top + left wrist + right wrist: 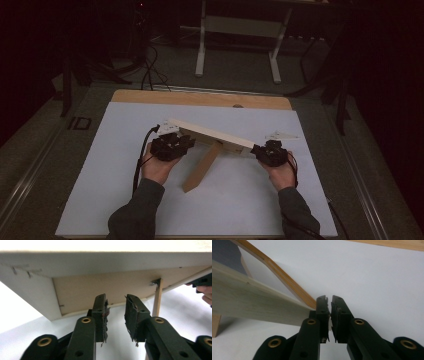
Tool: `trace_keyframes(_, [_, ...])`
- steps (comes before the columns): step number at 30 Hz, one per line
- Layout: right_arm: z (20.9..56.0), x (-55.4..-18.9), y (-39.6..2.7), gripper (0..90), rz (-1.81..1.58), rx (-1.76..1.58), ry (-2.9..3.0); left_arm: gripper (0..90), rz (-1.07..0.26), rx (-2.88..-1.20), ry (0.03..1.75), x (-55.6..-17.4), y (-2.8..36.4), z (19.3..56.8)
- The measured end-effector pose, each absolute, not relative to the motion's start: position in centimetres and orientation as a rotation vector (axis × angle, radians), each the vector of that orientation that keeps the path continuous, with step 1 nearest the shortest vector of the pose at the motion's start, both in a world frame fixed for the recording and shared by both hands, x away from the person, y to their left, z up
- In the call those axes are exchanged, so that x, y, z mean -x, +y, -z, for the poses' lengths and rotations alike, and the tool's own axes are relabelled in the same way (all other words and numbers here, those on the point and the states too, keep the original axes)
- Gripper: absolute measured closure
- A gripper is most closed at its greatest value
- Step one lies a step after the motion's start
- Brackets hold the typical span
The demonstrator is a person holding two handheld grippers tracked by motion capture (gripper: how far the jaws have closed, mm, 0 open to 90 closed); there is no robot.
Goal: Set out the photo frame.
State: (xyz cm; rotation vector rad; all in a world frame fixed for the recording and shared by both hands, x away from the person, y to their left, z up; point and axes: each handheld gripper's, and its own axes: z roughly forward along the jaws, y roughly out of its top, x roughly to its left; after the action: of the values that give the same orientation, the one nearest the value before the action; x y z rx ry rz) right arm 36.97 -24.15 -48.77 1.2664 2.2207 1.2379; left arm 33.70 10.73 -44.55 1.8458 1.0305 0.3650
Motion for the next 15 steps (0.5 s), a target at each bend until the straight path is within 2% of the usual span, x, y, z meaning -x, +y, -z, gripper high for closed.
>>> trace_keyframes(10, [48.7, -37.34, -24.06, 88.6, -1.26, -1.275, 2.229, 87.5, -0.379, -1.799, 1.061, -34.05, 10.37, 44.03])
trace_keyframes(15, [48.5, -37.41, -24.16, 88.6, -1.287, -1.289, 2.219, 90.0, -0.391, -1.8, 1.06, -33.99, 10.02, 43.81])
